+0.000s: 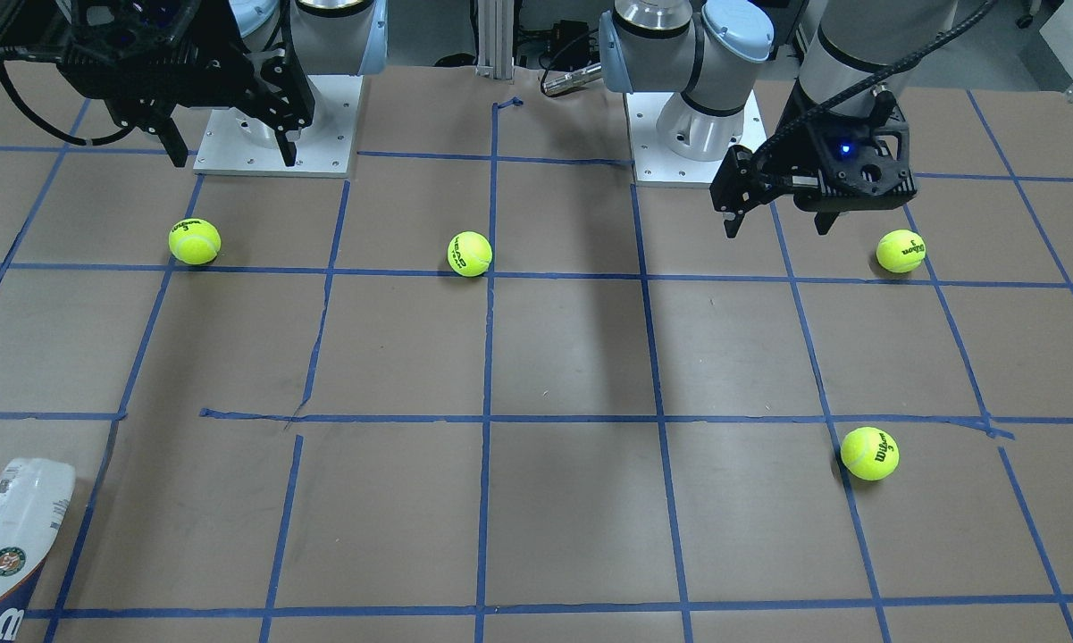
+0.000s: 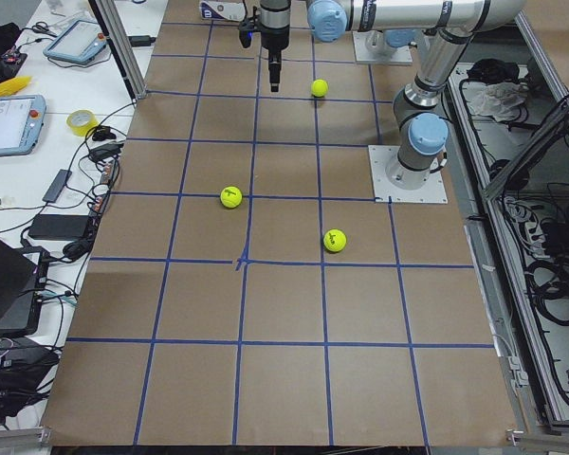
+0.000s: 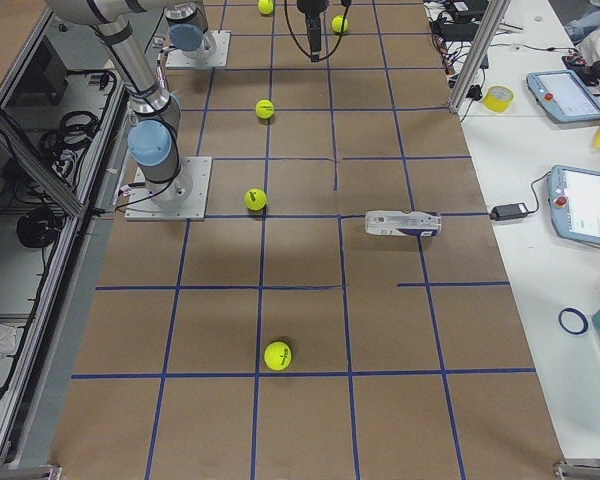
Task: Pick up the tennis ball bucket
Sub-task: 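Move the right gripper toward the upright white Wilson tennis ball can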
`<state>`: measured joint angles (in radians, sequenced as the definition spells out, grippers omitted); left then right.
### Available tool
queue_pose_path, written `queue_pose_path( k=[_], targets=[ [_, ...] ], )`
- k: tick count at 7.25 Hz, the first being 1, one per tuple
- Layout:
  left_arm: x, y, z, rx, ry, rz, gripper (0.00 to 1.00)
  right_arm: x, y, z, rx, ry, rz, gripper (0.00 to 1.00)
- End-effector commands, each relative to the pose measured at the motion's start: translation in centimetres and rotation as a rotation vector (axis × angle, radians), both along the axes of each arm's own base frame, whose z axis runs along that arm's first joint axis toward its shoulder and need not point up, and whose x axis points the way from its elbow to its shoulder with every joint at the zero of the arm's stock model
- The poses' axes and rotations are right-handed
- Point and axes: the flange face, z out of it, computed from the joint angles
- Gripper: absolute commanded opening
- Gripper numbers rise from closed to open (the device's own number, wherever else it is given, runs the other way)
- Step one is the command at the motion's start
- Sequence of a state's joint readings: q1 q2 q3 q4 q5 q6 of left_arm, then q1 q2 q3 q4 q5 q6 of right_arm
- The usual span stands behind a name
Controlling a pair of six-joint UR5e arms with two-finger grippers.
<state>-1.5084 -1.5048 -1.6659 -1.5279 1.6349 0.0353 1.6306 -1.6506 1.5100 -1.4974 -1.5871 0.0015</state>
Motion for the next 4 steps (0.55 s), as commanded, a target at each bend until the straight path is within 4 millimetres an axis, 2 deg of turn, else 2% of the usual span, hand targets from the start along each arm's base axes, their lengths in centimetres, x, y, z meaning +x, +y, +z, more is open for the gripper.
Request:
queue_pose_path(
  k=[1, 4],
  targets=[
    [0.0, -0.05, -0.07, 0.001, 0.003, 0.0, 1.0, 0.0, 0.02, -0.07, 0.003, 0.001, -0.002, 1.0],
    [0.0, -0.06, -0.07, 0.001, 0.003, 0.0, 1.0, 0.07, -0.31, -0.28, -0.004, 0.001, -0.009, 1.0]
  ],
)
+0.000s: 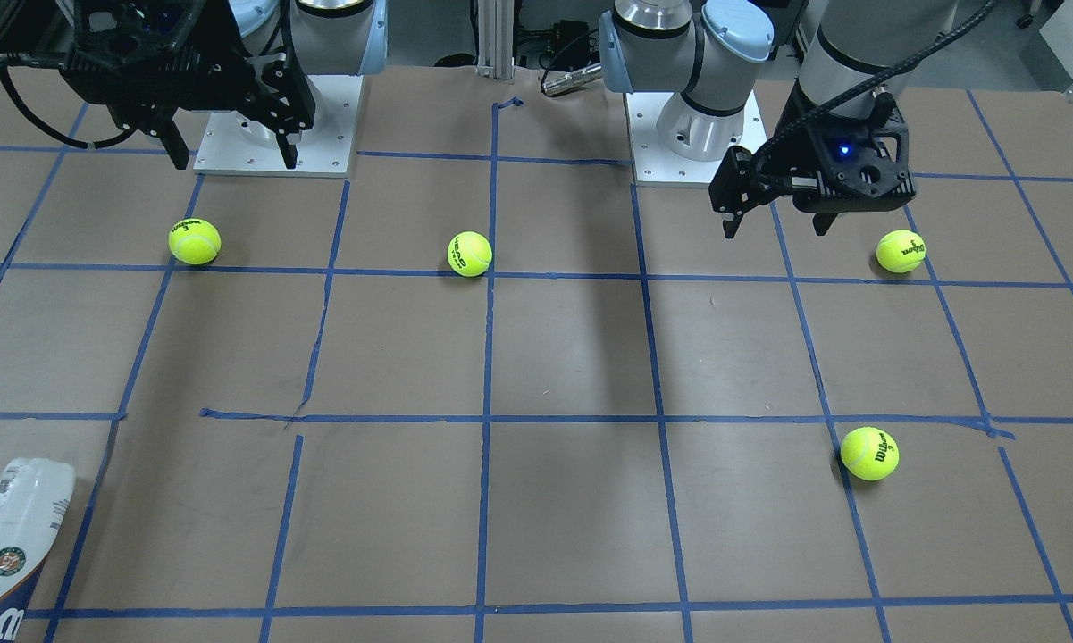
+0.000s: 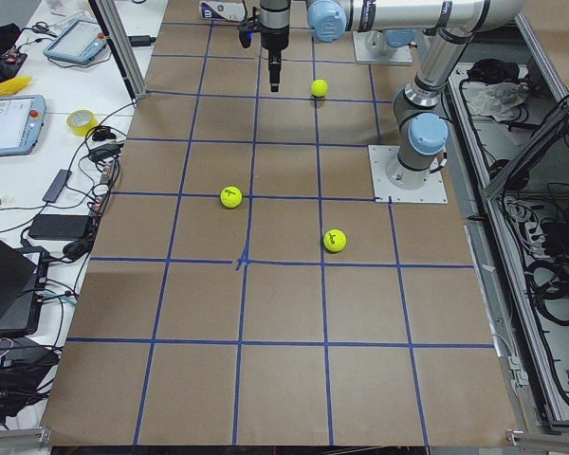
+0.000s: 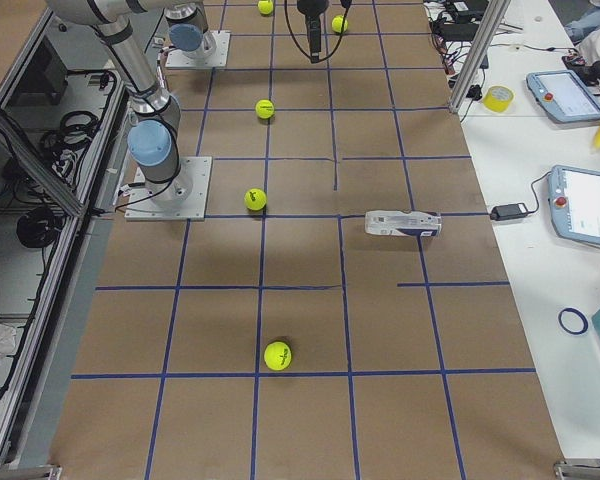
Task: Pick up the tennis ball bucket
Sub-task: 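Move the right gripper toward the upright white Wilson tennis ball can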
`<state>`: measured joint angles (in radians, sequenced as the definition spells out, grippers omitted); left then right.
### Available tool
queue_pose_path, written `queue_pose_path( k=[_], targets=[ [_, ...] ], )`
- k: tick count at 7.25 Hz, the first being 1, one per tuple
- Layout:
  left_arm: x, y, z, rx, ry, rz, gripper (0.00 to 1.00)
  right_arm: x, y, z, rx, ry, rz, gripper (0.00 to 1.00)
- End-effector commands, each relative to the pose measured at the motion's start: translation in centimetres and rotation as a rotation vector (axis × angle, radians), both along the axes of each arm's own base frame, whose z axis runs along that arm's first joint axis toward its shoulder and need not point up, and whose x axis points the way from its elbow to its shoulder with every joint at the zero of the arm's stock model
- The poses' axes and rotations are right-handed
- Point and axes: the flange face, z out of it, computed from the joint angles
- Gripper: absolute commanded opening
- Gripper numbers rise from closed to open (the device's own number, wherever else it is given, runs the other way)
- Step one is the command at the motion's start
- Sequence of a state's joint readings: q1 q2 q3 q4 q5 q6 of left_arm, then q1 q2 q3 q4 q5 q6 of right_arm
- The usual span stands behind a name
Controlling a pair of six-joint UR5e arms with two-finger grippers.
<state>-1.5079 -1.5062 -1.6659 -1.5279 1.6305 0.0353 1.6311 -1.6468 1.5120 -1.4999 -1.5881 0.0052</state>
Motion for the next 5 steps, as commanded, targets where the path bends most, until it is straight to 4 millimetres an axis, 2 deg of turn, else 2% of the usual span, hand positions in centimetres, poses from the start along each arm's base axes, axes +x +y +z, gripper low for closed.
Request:
queue_pose_path(
  k=[1, 2, 3, 4, 5],
  targets=[
    [0.0, 0.0, 0.0, -0.001, -0.002, 0.0, 1.0, 0.1, -0.3, -0.1, -0.01, -0.001, -0.006, 1.0],
    [0.0, 0.0, 0.0, 0.0, -0.003, 0.0, 1.0, 0.0, -0.4, 0.0, -0.016, -0.005, -0.009, 1.0],
    [0.0, 0.0, 0.0, -0.001, -0.003, 0.0, 1.0, -0.8, -2.0, -0.3, -0.046, -0.014, -0.029, 1.0],
    [0.0, 0.0, 0.0, 0.0, -0.003, 0.0, 1.0, -1.8, -4.6, -1.9, -0.031, -0.008, -0.05, 1.0],
    [0.0, 0.0, 0.0, 0.0, -0.003, 0.0, 1.0, -2.7, -5.7, -2.4, -0.025, -0.017, -0.071, 1.0]
  ],
)
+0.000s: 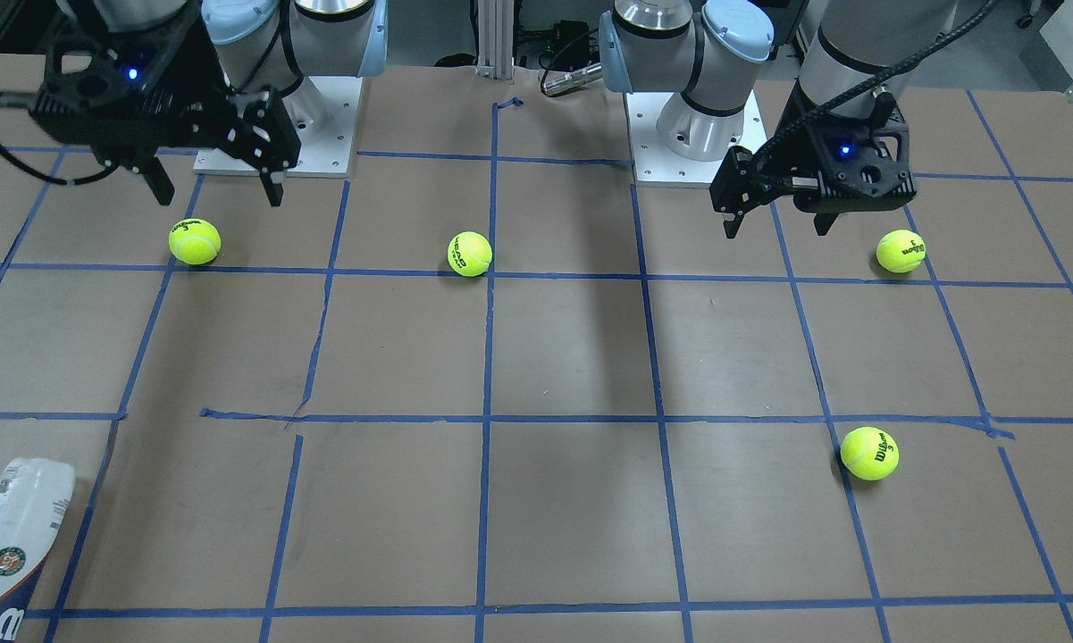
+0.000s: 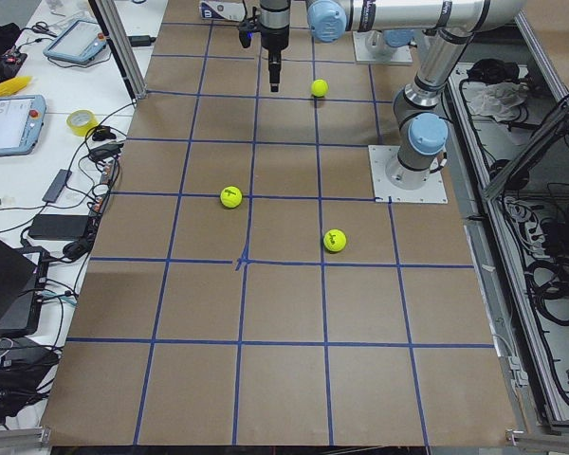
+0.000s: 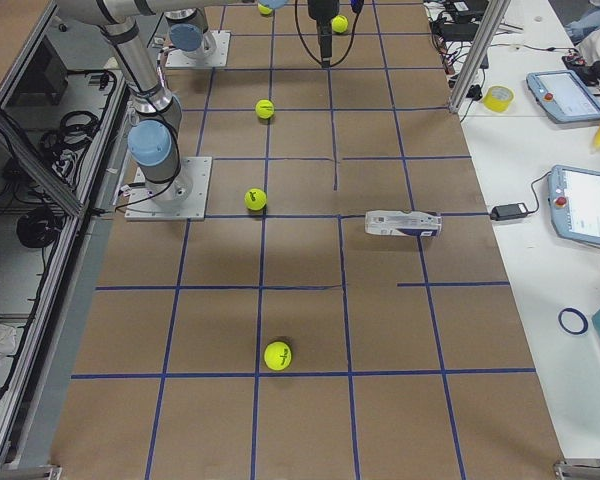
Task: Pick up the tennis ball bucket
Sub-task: 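Move the right gripper toward the upright white Wilson tennis ball can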
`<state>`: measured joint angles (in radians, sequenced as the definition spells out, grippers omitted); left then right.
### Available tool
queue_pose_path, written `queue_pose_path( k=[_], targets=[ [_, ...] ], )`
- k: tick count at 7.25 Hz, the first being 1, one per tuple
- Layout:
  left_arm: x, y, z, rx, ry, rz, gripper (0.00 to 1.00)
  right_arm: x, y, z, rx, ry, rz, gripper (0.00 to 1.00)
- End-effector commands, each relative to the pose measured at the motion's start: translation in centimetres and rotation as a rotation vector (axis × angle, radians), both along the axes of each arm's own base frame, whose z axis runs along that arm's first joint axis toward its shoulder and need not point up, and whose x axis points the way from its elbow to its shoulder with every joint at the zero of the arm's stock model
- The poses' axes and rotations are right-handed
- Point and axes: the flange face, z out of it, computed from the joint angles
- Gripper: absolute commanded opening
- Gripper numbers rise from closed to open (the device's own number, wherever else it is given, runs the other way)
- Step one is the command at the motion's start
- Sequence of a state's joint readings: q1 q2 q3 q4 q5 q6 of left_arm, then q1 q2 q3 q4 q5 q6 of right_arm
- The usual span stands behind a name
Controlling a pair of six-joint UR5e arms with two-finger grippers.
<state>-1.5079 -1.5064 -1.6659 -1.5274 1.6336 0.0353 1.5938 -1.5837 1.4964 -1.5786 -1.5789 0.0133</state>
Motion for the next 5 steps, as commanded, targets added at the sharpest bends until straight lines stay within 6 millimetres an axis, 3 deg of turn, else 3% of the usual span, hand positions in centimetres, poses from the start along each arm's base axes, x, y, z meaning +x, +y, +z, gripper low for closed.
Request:
queue_pose_path(
  k=[1, 3, 4, 5],
  targets=[
    [0.0, 0.0, 0.0, 0.0, 0.0, 0.0, 1.0, -2.9, -4.6, -2.1, 0.02, -0.011, -0.059, 1.0],
    [0.0, 0.0, 0.0, 0.0, 0.0, 0.0, 1.0, -7.7, -13.2, -3.9, 0.008, -0.004, -0.115, 1.0],
    [0.0, 0.1, 0.1, -0.001, -0.002, 0.0, 1.0, -11.6, -17.6, -6.2, 0.005, 0.008, -0.148, 1.0],
    [0.0, 0.0, 0.0, 0.0, 0.0, 0.0, 1.0, -14.9, -20.8, -7.3, -0.054, 0.026, -0.11, 1.0]
  ],
)
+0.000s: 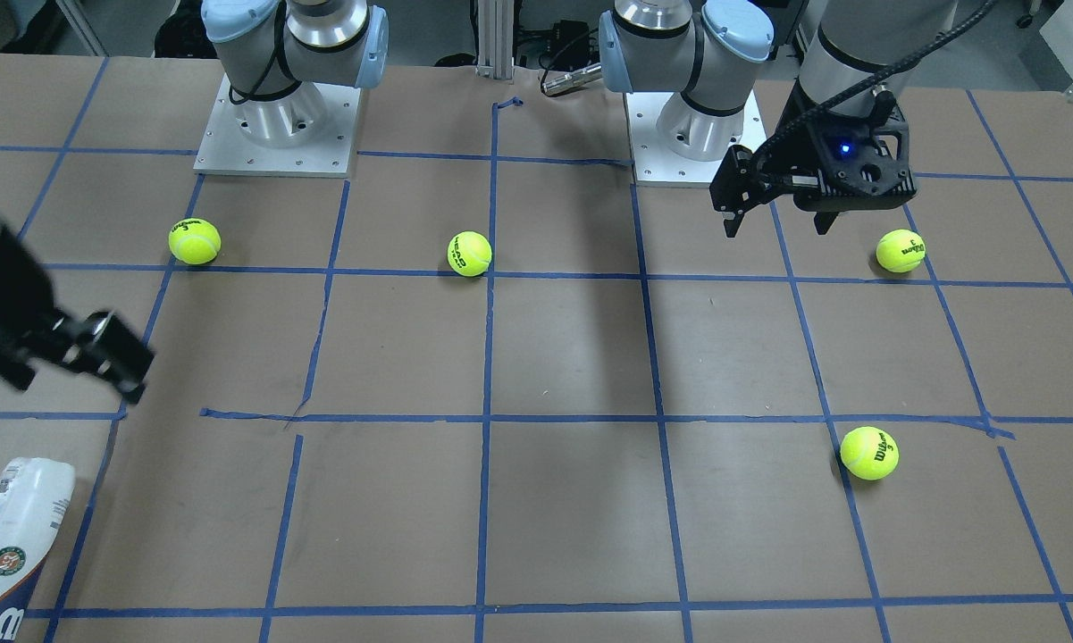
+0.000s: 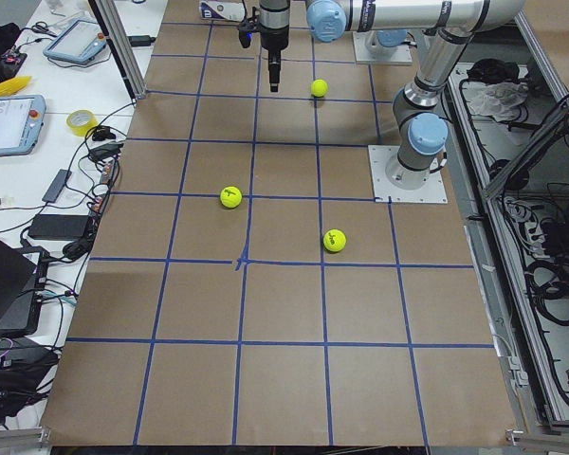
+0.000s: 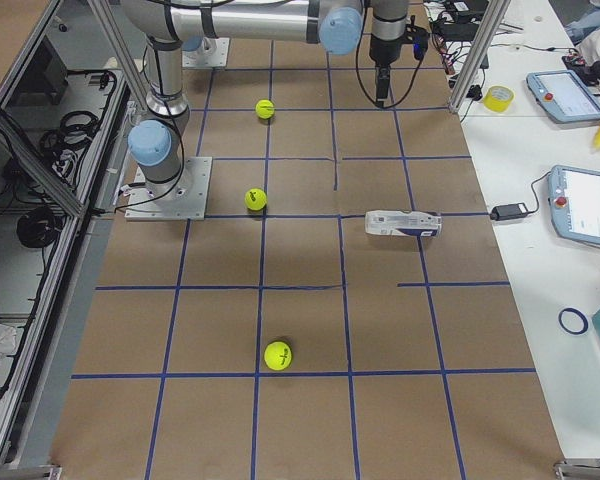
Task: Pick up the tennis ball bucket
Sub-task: 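Lower the right gripper around the can and close on it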
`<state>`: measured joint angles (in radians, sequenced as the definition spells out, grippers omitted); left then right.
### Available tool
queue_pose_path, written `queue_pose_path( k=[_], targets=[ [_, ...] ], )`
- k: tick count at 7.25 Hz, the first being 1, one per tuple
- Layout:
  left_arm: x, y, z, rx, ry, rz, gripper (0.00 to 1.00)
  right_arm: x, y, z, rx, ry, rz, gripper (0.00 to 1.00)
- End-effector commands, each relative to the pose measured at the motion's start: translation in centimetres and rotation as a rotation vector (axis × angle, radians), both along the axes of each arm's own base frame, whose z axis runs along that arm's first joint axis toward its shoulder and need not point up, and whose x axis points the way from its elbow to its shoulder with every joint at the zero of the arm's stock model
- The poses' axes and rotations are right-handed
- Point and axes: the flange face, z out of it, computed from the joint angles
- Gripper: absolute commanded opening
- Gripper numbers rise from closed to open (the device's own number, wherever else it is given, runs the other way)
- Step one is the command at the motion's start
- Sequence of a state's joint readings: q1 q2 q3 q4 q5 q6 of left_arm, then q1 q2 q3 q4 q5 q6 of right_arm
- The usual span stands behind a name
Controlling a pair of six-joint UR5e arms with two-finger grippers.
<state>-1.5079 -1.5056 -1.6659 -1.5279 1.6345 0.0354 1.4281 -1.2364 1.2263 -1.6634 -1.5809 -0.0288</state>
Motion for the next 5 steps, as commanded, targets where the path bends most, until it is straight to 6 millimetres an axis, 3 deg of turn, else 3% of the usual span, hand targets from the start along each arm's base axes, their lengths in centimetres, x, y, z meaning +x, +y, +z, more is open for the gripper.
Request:
queue_pose_path(
  k=[1, 2, 4, 5],
  targets=[
    [0.0, 0.0, 0.0, -0.001, -0.001, 0.0, 1.0, -8.4, -6.8, -5.5, -0.037, 0.01, -0.023, 1.0],
    [0.0, 0.0, 0.0, 0.001, -0.001, 0.0, 1.0, -11.4, -9.4, -9.7, -0.066, 0.024, -0.017, 1.0],
    [0.0, 0.0, 0.0, 0.001, -0.001, -0.001, 1.0, -18.3, -11.8, -17.5, -0.046, 0.02, -0.082, 1.0],
    [0.0, 0.0, 0.0, -0.001, -0.001, -0.001, 1.0, -19.5, -12.6, -19.9, -0.032, 0.016, -0.085, 1.0]
  ],
)
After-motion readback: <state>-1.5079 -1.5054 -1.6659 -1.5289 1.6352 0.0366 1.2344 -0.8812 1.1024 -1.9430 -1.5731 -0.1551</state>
